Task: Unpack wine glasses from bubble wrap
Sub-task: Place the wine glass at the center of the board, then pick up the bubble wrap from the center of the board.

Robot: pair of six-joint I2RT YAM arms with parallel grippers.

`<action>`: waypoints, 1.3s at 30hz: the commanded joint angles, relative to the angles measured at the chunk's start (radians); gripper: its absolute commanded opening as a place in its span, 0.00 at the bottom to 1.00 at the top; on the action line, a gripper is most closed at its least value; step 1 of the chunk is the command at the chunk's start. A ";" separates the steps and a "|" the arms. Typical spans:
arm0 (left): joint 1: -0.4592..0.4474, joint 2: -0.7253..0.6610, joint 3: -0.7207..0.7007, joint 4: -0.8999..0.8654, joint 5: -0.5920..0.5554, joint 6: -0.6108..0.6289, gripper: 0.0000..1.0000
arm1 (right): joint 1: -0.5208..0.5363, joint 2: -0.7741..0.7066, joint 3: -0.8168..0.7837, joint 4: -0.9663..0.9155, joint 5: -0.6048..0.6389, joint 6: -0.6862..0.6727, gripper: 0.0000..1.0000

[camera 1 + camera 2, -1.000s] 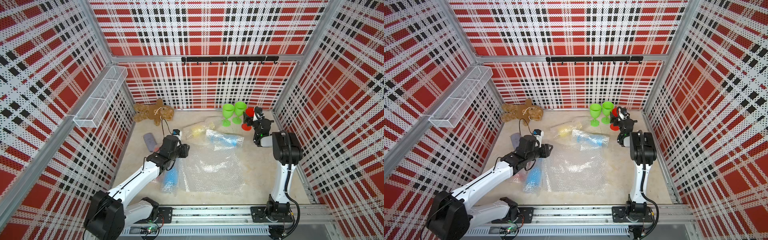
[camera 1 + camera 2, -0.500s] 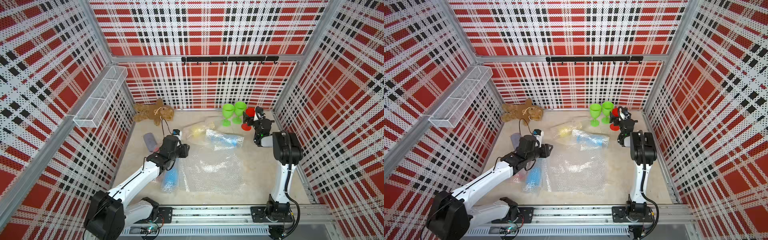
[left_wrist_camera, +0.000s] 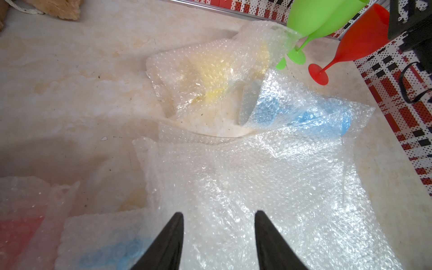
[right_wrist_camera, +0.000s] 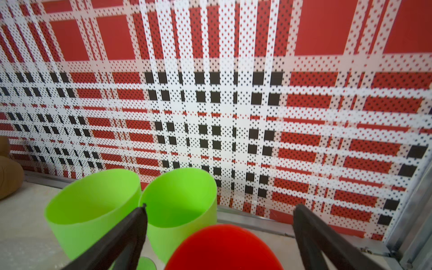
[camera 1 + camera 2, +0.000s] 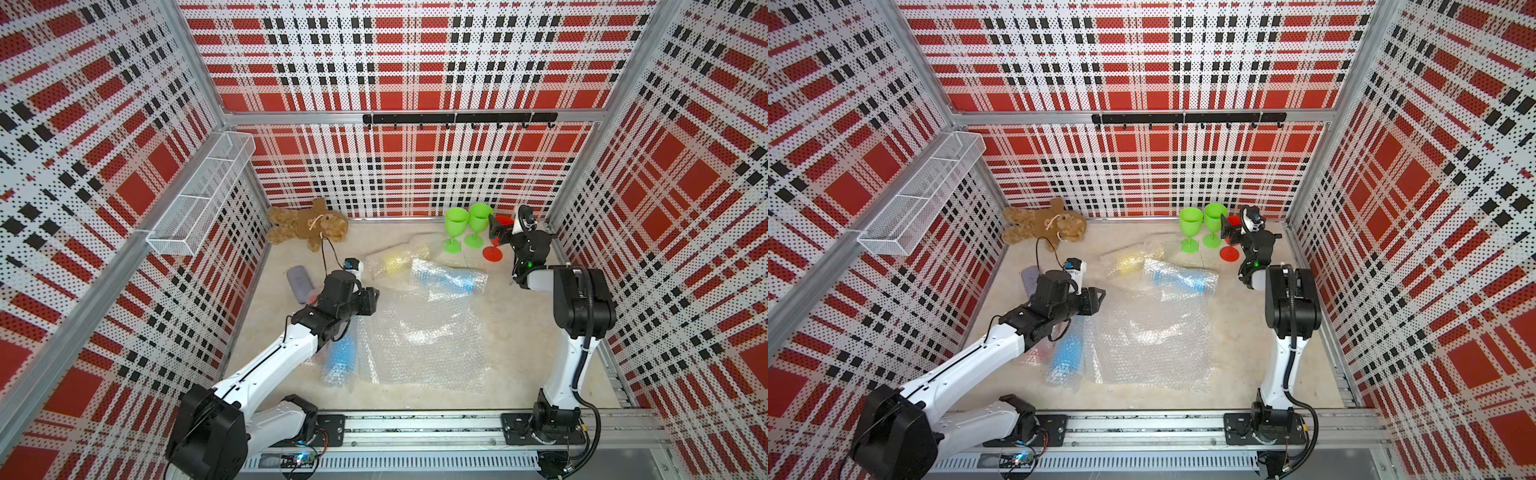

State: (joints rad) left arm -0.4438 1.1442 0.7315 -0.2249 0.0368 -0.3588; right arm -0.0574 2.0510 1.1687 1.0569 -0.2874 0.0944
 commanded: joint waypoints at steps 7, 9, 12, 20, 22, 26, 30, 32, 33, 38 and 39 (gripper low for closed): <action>0.009 -0.063 -0.008 0.013 -0.018 0.005 0.52 | 0.108 -0.292 0.060 -0.272 0.179 -0.209 1.00; 0.008 -0.074 -0.009 0.013 -0.022 0.005 0.52 | 0.211 -0.351 0.089 -0.417 0.334 -0.342 1.00; 0.009 -0.080 -0.004 0.013 -0.023 0.000 0.52 | 0.376 -0.428 0.174 -0.667 0.648 -0.399 1.00; 0.019 -0.088 0.002 0.009 -0.019 -0.002 0.53 | 0.664 -0.629 0.113 -0.992 0.716 -0.396 1.00; 0.023 -0.089 0.002 0.009 -0.010 -0.002 0.53 | 0.639 -0.621 0.184 -1.188 0.580 -0.319 1.00; 0.025 -0.103 0.002 0.009 -0.002 -0.003 0.53 | 0.666 -0.574 0.192 -1.323 0.582 -0.312 1.00; 0.028 -0.122 -0.001 0.010 -0.005 -0.001 0.53 | 0.673 -0.482 0.226 -1.476 0.568 -0.447 1.00; 0.028 -0.127 -0.003 0.010 0.005 -0.003 0.53 | 0.665 -0.441 0.203 -1.479 0.532 -0.513 0.98; 0.028 -0.128 -0.003 0.010 0.008 -0.003 0.53 | 0.668 -0.422 0.195 -1.473 0.524 -0.551 0.95; 0.027 -0.135 -0.003 0.012 0.019 -0.002 0.53 | 0.674 -0.264 0.273 -1.535 0.510 -0.632 0.89; 0.027 -0.138 -0.003 0.012 0.019 -0.003 0.53 | 0.675 -0.228 0.293 -1.548 0.515 -0.644 0.89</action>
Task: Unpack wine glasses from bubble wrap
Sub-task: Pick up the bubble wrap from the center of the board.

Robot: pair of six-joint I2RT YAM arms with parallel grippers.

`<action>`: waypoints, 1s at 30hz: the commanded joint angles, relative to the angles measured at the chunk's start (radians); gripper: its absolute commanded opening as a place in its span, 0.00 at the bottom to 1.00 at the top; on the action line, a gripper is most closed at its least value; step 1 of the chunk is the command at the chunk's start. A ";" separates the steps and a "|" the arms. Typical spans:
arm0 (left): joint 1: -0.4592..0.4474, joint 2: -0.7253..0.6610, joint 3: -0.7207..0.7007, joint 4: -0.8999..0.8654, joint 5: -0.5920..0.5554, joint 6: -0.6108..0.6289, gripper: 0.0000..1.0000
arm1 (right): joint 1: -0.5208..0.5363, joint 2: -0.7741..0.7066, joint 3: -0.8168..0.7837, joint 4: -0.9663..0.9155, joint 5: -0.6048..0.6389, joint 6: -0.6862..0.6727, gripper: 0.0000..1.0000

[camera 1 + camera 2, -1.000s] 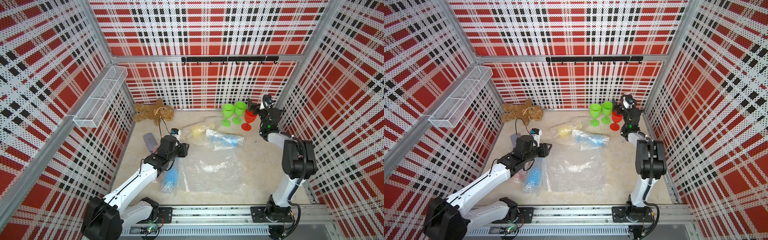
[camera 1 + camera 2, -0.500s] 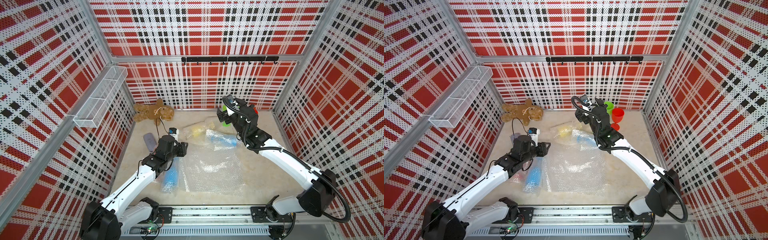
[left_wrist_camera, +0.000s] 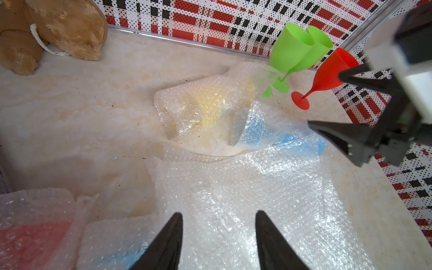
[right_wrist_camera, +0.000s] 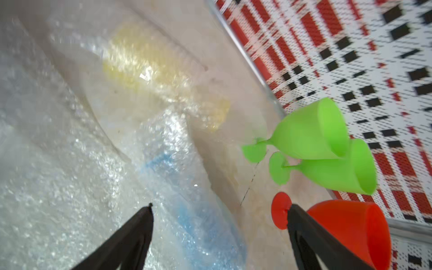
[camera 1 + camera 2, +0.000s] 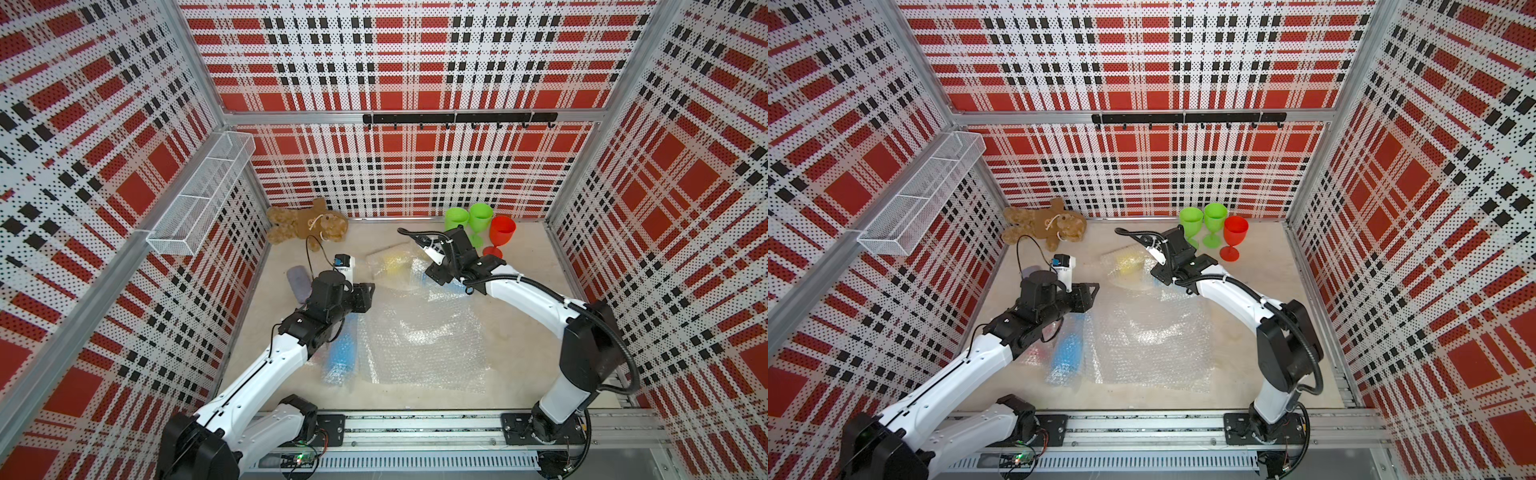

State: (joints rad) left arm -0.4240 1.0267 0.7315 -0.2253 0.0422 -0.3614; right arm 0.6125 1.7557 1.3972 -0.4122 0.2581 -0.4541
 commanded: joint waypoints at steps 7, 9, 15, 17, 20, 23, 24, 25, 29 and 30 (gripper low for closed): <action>0.007 -0.030 -0.006 0.012 0.014 0.001 0.53 | -0.014 0.290 0.196 -0.120 -0.003 -0.081 1.00; 0.007 -0.030 -0.006 0.012 0.015 0.001 0.53 | -0.022 0.335 0.230 -0.131 0.005 -0.063 1.00; 0.007 -0.022 -0.006 0.014 0.019 0.001 0.52 | -0.050 0.418 0.256 -0.080 0.053 -0.055 0.98; 0.008 -0.021 -0.006 0.014 0.019 0.000 0.52 | -0.063 0.430 0.252 -0.058 0.052 -0.055 0.95; 0.007 -0.021 -0.007 0.013 0.016 -0.001 0.52 | -0.078 0.433 0.242 -0.029 0.042 -0.060 0.85; 0.007 -0.023 -0.007 0.015 0.013 -0.002 0.52 | -0.079 0.406 0.203 0.021 0.029 -0.081 0.75; 0.007 -0.022 -0.007 0.015 0.010 -0.002 0.52 | -0.079 0.388 0.185 0.040 0.024 -0.087 0.72; 0.008 -0.021 -0.007 0.015 0.010 -0.001 0.52 | -0.079 0.372 0.169 0.053 0.016 -0.094 0.70; 0.008 -0.019 -0.008 0.015 0.009 -0.001 0.52 | -0.079 0.305 0.123 0.078 0.014 -0.122 0.64; 0.008 -0.018 -0.006 0.015 0.009 -0.001 0.52 | -0.080 0.288 0.112 0.080 0.014 -0.128 0.61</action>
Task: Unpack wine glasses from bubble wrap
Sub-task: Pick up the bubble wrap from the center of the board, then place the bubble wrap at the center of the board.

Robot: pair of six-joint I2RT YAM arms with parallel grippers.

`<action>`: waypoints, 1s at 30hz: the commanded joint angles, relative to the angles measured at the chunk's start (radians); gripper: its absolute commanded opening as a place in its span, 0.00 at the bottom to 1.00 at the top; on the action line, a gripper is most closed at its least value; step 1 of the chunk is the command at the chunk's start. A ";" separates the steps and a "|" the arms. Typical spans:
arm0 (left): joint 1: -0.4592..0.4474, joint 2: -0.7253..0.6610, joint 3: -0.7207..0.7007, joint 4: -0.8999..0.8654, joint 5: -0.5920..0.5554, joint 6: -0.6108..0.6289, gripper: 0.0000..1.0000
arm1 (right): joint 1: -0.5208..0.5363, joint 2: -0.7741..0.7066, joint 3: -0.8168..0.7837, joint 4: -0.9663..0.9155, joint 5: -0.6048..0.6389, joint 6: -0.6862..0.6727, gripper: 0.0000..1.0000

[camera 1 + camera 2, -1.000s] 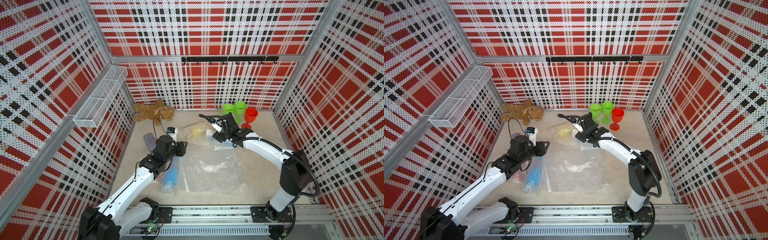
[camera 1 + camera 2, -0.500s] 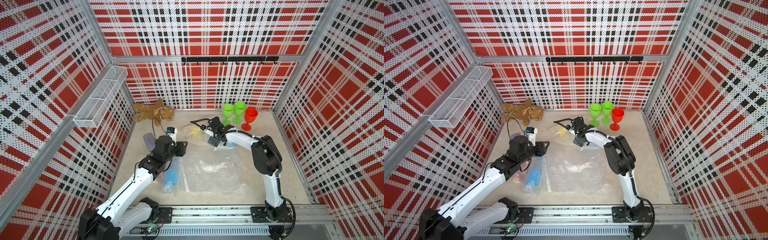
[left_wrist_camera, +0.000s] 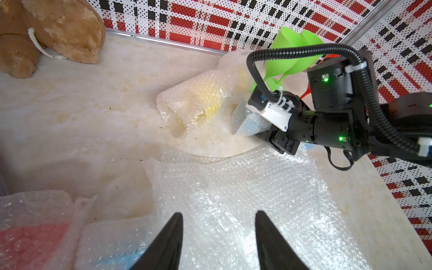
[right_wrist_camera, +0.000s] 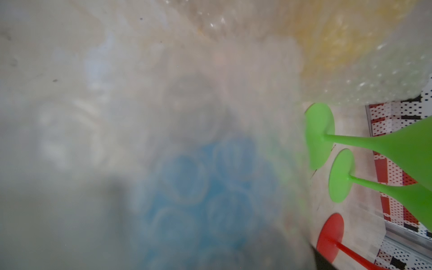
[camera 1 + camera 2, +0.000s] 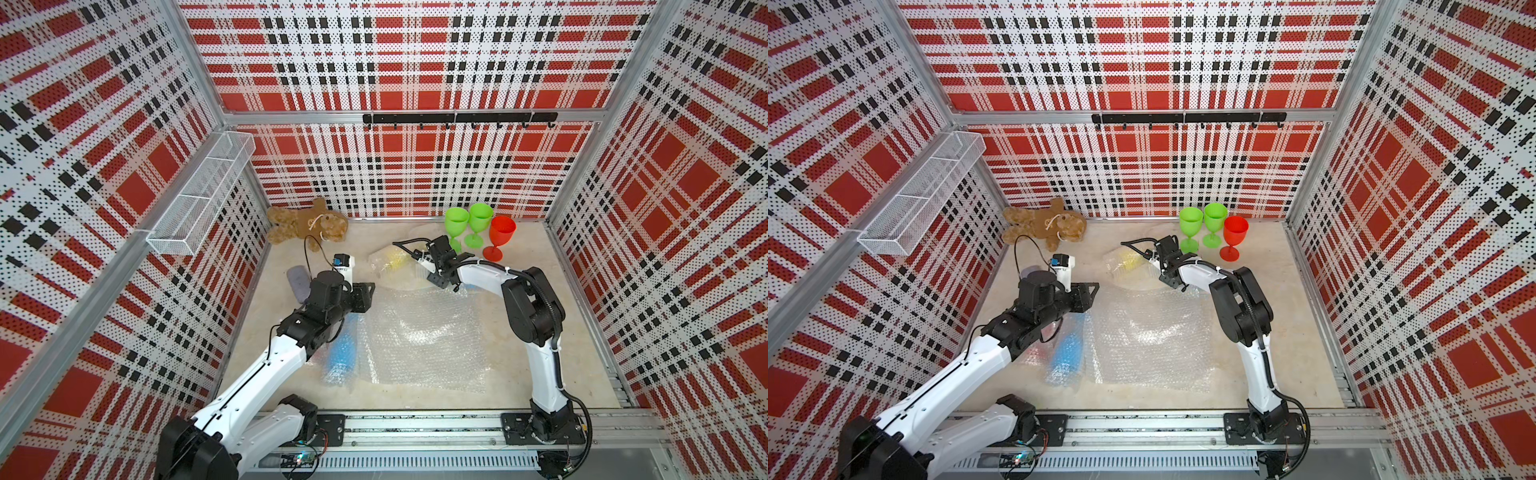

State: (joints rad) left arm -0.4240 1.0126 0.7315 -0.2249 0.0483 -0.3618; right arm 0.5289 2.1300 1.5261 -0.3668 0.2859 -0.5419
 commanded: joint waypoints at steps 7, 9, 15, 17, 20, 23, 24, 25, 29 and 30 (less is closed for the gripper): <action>0.010 -0.010 -0.007 0.015 -0.007 0.002 0.52 | 0.013 -0.218 -0.100 0.095 0.012 -0.098 0.52; 0.010 -0.012 -0.007 0.015 -0.010 0.001 0.52 | 0.016 -0.243 -0.114 0.095 0.001 -0.113 0.50; 0.010 -0.015 -0.007 0.015 -0.017 0.001 0.52 | 0.043 -0.302 -0.153 0.108 0.026 -0.183 0.42; 0.010 -0.014 -0.007 0.015 -0.024 0.001 0.52 | 0.060 -0.333 -0.161 0.114 0.047 -0.204 0.41; 0.011 -0.016 -0.007 0.013 -0.030 0.001 0.52 | 0.100 -0.393 -0.171 0.087 0.032 -0.239 0.41; 0.012 -0.020 -0.006 0.010 -0.043 0.001 0.52 | 0.155 -0.501 -0.259 0.058 -0.058 -0.381 0.44; 0.014 -0.023 -0.006 0.009 -0.050 0.001 0.52 | 0.176 -0.550 -0.308 0.046 -0.103 -0.461 0.45; 0.015 -0.028 -0.006 0.007 -0.056 0.000 0.52 | 0.194 -0.582 -0.363 0.045 -0.144 -0.534 0.45; 0.022 -0.038 -0.006 -0.001 -0.081 -0.001 0.52 | 0.267 -0.736 -0.511 0.037 -0.198 -0.775 0.42; 0.024 -0.039 -0.006 -0.002 -0.086 -0.001 0.52 | 0.291 -0.753 -0.533 0.025 -0.181 -0.815 0.42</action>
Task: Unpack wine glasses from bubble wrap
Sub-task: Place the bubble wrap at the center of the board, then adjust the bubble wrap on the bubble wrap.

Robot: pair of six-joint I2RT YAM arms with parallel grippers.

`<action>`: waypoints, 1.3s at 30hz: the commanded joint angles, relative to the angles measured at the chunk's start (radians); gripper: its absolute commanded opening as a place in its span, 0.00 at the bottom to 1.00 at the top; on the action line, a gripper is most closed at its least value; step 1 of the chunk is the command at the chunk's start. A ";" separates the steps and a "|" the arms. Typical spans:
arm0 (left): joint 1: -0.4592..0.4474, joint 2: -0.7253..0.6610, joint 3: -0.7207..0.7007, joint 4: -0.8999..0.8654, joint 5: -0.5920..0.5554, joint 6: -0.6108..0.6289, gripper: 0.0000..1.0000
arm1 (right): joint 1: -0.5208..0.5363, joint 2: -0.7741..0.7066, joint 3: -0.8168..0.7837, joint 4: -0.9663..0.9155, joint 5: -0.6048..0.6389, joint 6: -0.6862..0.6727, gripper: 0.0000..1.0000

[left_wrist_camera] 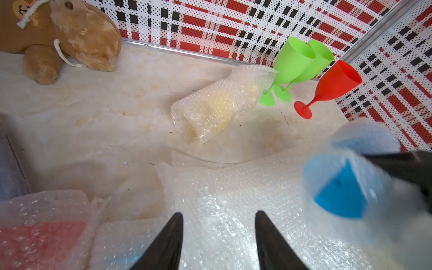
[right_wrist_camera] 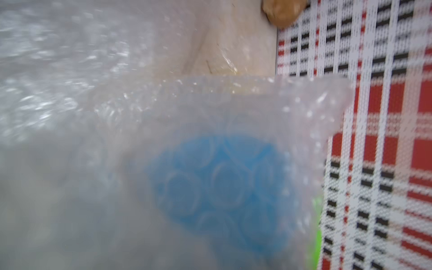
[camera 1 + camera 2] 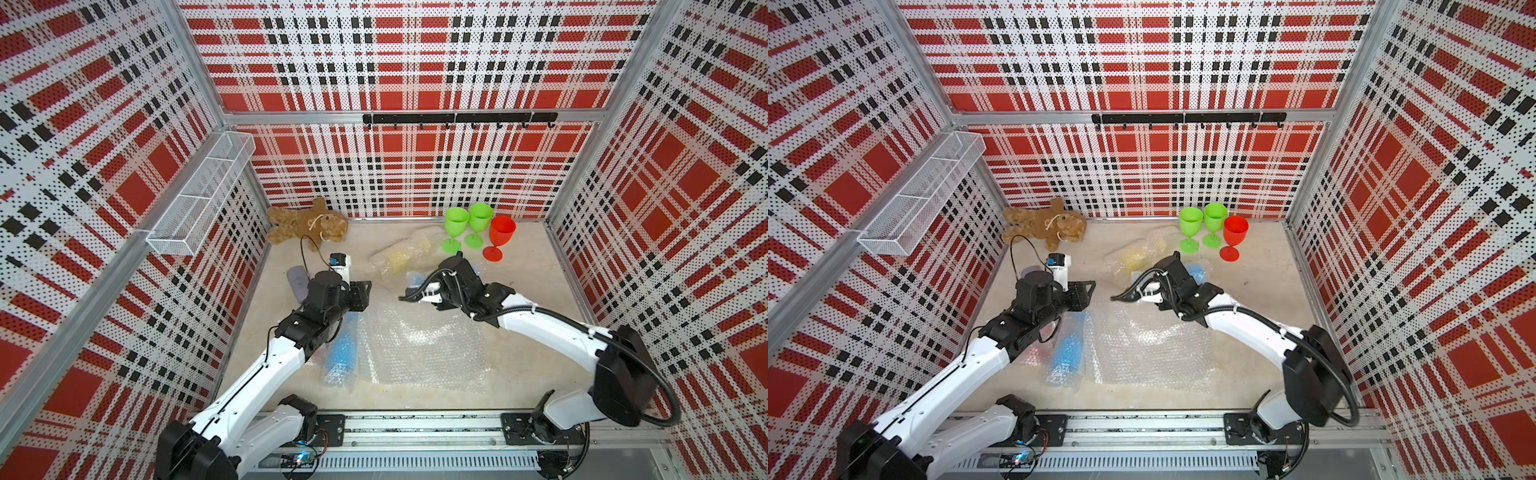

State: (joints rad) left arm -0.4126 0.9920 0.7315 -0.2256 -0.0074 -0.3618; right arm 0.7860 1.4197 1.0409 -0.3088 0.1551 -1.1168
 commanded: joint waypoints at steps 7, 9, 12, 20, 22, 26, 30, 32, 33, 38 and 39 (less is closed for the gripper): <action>0.020 -0.003 -0.003 -0.002 -0.026 -0.001 0.52 | 0.162 -0.126 -0.237 -0.064 -0.021 -0.467 0.48; 0.020 0.000 -0.003 -0.001 -0.023 0.000 0.52 | 0.179 -0.136 -0.280 -0.058 -0.038 -0.501 0.51; 0.022 0.006 -0.004 -0.002 -0.020 -0.001 0.52 | 0.208 -0.128 -0.332 -0.030 -0.031 -0.529 0.60; 0.024 0.042 0.017 -0.002 0.032 0.000 0.52 | 0.263 -0.139 -0.225 -0.066 -0.078 -0.224 0.95; 0.024 0.052 0.039 -0.013 0.055 -0.031 0.53 | 0.264 -0.175 -0.176 -0.058 -0.140 -0.079 0.95; -0.009 0.098 0.089 -0.023 0.093 -0.060 0.53 | 0.261 -0.284 -0.156 0.117 -0.221 0.305 0.91; -0.113 0.181 0.138 -0.019 0.033 -0.057 0.53 | 0.231 -0.395 -0.260 0.384 -0.184 0.659 0.77; -0.142 0.242 0.152 -0.012 0.045 -0.065 0.53 | 0.197 -0.414 -0.278 0.415 -0.124 0.892 0.68; -0.148 0.273 0.152 0.003 0.064 -0.075 0.53 | 0.184 -0.406 -0.256 0.364 -0.061 1.005 0.62; -0.149 0.383 0.136 0.087 0.147 -0.137 0.53 | 0.088 -0.335 -0.259 0.231 -0.044 1.354 0.21; -0.151 0.408 0.139 0.092 0.168 -0.144 0.53 | 0.081 -0.337 -0.288 0.257 -0.020 1.409 0.12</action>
State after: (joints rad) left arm -0.5636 1.3647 0.8749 -0.1890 0.1005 -0.4679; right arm 0.8932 1.0710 0.8040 -0.0437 0.0906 -0.0227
